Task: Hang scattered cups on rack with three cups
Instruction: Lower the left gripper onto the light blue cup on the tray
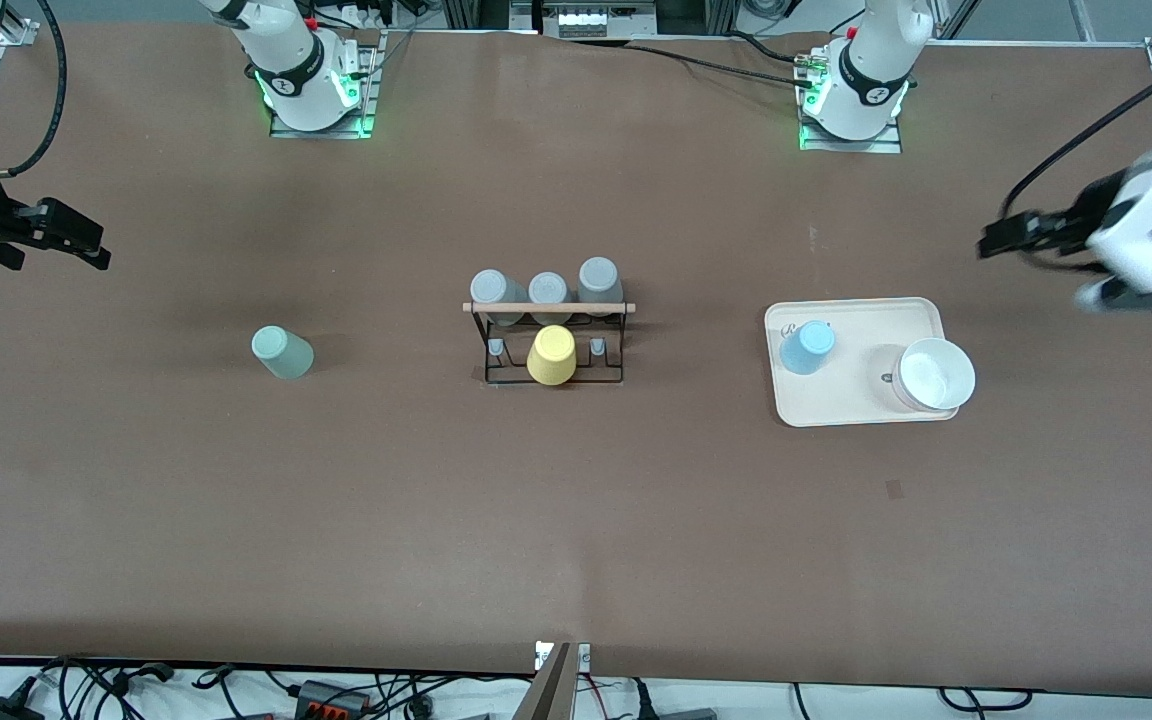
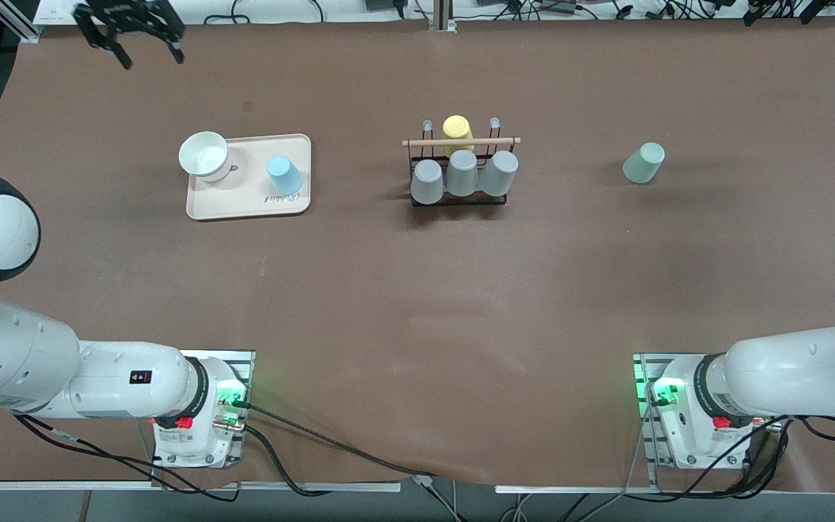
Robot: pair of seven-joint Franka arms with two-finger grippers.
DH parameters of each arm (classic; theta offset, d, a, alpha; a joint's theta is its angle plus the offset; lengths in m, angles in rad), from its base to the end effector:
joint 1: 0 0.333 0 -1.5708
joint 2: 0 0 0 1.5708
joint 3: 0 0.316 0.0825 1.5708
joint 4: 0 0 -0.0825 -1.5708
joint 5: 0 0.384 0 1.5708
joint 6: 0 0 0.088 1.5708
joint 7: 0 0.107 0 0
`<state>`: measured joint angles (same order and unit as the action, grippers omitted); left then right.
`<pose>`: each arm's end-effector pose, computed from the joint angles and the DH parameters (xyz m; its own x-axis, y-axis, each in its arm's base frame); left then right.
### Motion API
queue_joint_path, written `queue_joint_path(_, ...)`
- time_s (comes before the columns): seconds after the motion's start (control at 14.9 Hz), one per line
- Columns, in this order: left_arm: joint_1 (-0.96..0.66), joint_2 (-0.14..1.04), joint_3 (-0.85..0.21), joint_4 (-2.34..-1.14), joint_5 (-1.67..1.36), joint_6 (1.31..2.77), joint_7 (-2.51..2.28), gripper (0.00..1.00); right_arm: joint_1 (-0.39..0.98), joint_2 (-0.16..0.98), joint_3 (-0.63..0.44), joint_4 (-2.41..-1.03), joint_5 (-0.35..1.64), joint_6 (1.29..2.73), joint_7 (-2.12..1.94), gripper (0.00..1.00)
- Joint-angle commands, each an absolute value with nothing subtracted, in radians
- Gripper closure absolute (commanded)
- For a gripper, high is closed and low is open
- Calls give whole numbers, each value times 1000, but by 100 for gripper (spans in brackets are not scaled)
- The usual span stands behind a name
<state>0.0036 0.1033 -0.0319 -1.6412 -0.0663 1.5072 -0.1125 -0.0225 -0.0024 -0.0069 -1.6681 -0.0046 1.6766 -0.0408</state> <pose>0.5671 -0.0228 0.5293 0.9672 0.0799 -0.2411 0.0925 -0.9948 0.0417 0.5607 -0.0169 0.5889 0.9999 0.0119 0.0107 0.0118 -0.9999 0.0050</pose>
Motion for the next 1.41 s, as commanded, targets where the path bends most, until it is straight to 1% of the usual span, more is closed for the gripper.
queue_joint_path(0.0,6,84,-90,-1813,-81,1687,-205,0,-34,-11,6,-1678,-12,1680,-54,0)
queue_joint_path(0.13,3,97,-110,-1911,-81,1834,-239,0,-34,-3,6,-1671,-14,1680,-54,0)
queue_joint_path(0.4,2,166,-187,-2035,-78,2095,-351,0,-32,-3,9,-1671,-15,1663,-55,0)
queue_joint_path(0.54,0,204,-212,-2084,-74,2189,-374,0,-34,0,9,-1672,-15,1664,-55,0)
queue_joint_path(0.74,-14,230,-215,-2180,-67,2333,-393,0,-35,9,8,-1672,-15,1666,-55,0)
queue_joint_path(0.87,-15,255,-215,-2213,-63,2396,-393,0,-35,11,8,-1672,-15,1674,-55,0)
queue_joint_path(1.14,-25,305,-215,-2221,-55,2437,-405,0,-34,11,9,-1672,-15,1671,-55,0)
queue_joint_path(1.21,-37,310,-215,-2221,-55,2437,-414,3,-34,11,8,-1671,-15,1671,-55,0)
queue_joint_path(1.34,-41,310,-213,-2226,-52,2437,-414,21,-34,9,8,-1671,-15,1666,-55,0)
